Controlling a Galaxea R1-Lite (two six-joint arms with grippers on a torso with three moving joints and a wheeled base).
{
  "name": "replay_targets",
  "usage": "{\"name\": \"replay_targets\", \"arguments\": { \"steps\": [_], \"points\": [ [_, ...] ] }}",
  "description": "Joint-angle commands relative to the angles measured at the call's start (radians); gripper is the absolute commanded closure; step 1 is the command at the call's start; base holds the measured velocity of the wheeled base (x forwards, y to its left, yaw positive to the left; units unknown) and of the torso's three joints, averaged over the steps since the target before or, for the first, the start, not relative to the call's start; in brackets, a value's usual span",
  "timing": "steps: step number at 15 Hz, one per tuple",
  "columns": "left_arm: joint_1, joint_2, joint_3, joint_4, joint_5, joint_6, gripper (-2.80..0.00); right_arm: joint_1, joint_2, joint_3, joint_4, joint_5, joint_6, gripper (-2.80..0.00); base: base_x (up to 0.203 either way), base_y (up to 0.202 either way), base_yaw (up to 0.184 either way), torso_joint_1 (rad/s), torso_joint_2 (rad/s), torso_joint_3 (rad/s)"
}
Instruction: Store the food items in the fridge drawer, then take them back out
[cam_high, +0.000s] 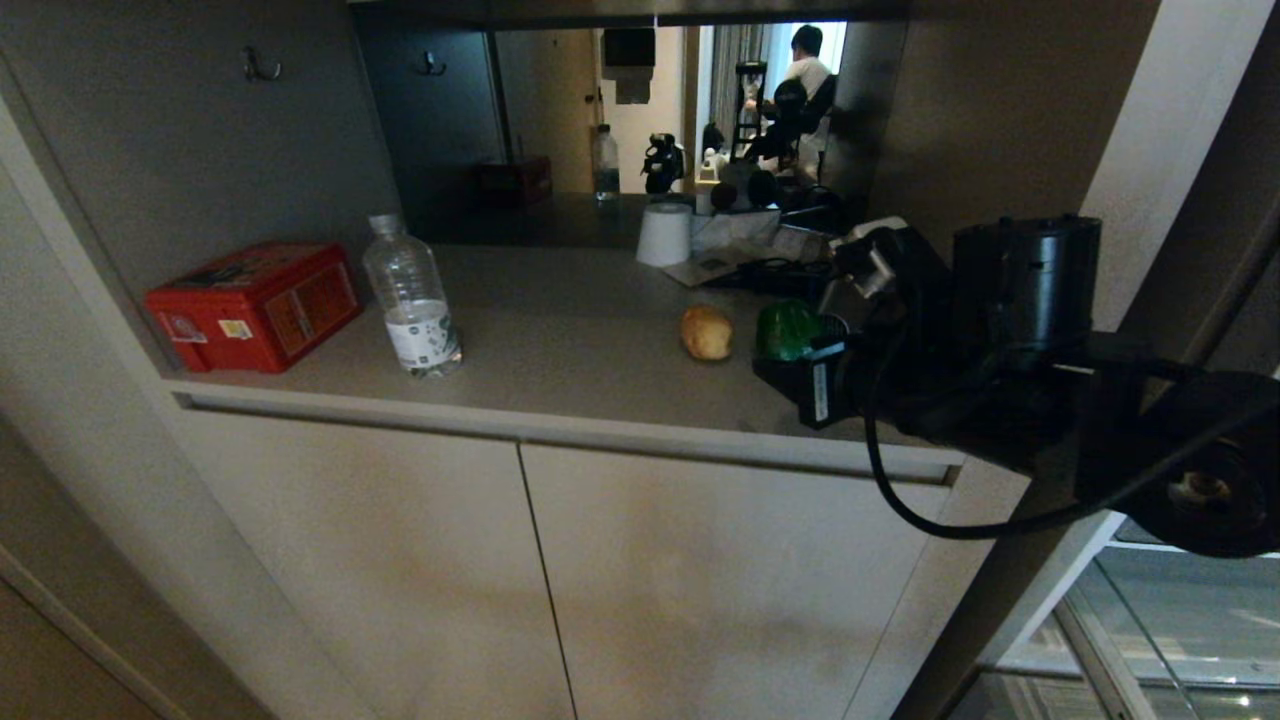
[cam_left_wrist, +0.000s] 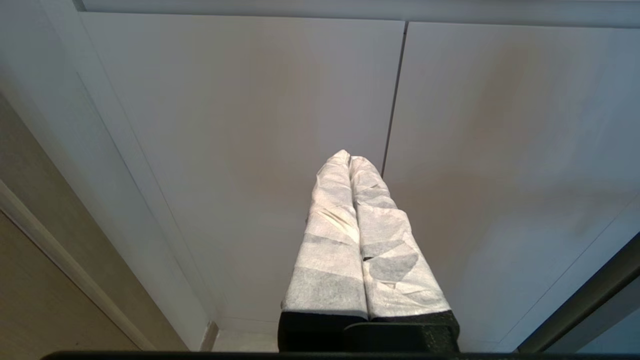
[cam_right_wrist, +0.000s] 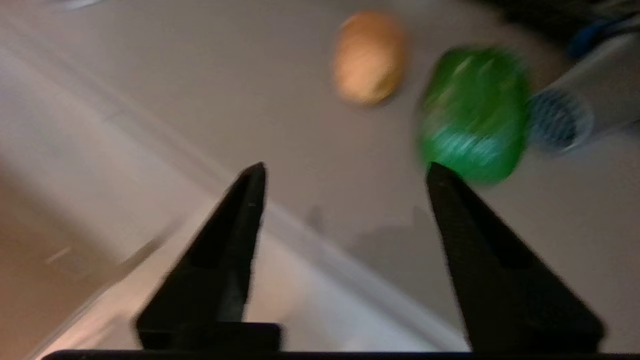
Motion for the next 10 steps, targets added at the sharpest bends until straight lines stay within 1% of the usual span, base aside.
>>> {"name": "replay_targets", "arguments": {
  "steps": [1,2,3,6,10],
  "points": [
    [0.000,0.000,0.011,-0.001,-0.001,0.000,0.00,0.006,0.089,-0.065,-0.006,-0.065,-0.020,-2.80,0.000,0.000,0.000,0.000,0.00,0.000],
    [0.000,0.000,0.011,-0.001,0.000,0.000,0.00,0.007,0.112,-0.091,-0.008,-0.102,-0.049,-2.80,0.000,0.000,0.000,0.000,0.00,0.000],
    [0.000,0.000,0.011,-0.001,-0.001,0.000,0.00,0.007,0.131,-0.113,-0.009,-0.129,-0.062,-2.80,0.000,0.000,0.000,0.000,0.00,0.000],
    [0.000,0.000,0.011,-0.001,0.000,0.000,0.00,0.005,0.198,-0.207,-0.010,-0.202,-0.065,-2.80,0.000,0.000,0.000,0.000,0.00,0.000],
    [0.000,0.001,0.011,-0.001,-0.001,0.000,0.00,-0.014,0.263,-0.321,-0.009,-0.251,-0.066,-2.80,0.000,0.000,0.000,0.000,0.00,0.000]
  ]
}}
